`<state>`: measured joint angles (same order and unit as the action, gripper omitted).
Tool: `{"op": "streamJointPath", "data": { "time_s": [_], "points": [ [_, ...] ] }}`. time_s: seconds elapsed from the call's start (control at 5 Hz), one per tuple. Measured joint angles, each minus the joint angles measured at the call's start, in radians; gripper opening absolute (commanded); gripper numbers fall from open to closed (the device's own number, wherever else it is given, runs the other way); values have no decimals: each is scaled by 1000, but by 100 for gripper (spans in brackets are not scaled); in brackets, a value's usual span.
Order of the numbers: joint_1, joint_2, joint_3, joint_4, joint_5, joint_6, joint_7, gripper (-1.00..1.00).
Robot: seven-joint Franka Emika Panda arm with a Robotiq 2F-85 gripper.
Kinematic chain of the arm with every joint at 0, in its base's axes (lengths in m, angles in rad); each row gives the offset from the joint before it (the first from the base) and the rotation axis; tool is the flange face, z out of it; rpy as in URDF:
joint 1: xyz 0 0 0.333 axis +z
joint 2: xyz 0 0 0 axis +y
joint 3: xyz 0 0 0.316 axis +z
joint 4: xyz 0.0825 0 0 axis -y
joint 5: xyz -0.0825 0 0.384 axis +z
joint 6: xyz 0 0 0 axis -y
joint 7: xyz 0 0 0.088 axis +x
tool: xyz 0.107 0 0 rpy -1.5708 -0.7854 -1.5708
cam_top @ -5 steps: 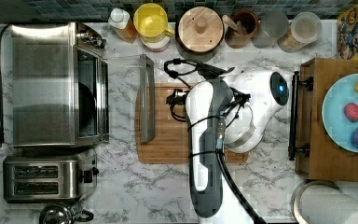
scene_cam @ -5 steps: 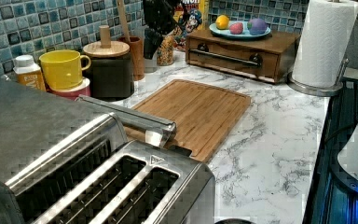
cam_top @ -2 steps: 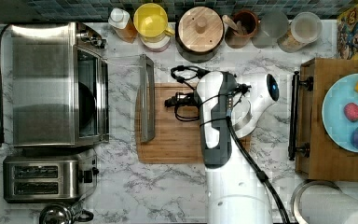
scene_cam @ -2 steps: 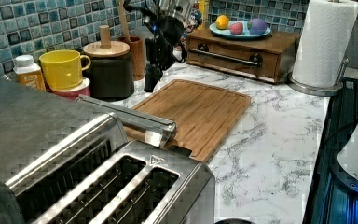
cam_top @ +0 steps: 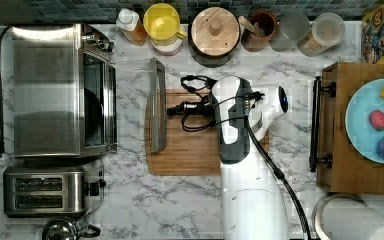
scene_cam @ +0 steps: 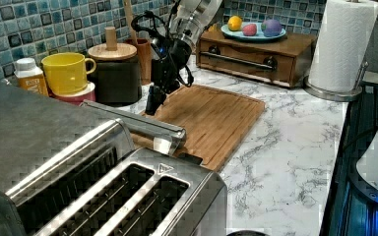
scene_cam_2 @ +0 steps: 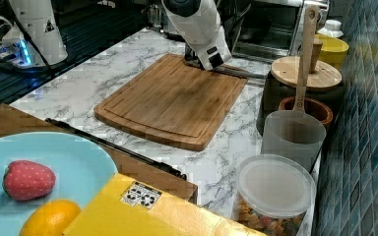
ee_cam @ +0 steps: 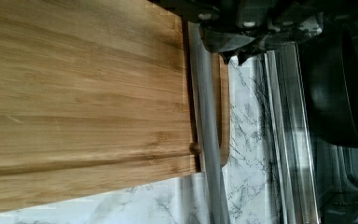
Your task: Close the oven.
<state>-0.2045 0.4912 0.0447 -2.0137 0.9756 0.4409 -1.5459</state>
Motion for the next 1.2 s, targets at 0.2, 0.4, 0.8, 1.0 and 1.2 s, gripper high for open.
{"op": "streamJointPath", "data": {
  "time_s": [0.2,0.4,0.8,1.0,1.2],
  "points": [
    [2,-5,20,10,-9,26,0,-100],
    [14,-2,27,31,-43,60,0,-100],
    [68,3,18,62,-148,147,0,-100],
    [75,9,45,74,-168,133,0,-100],
    [95,17,49,89,-190,111,5,-100]
  ]
}}
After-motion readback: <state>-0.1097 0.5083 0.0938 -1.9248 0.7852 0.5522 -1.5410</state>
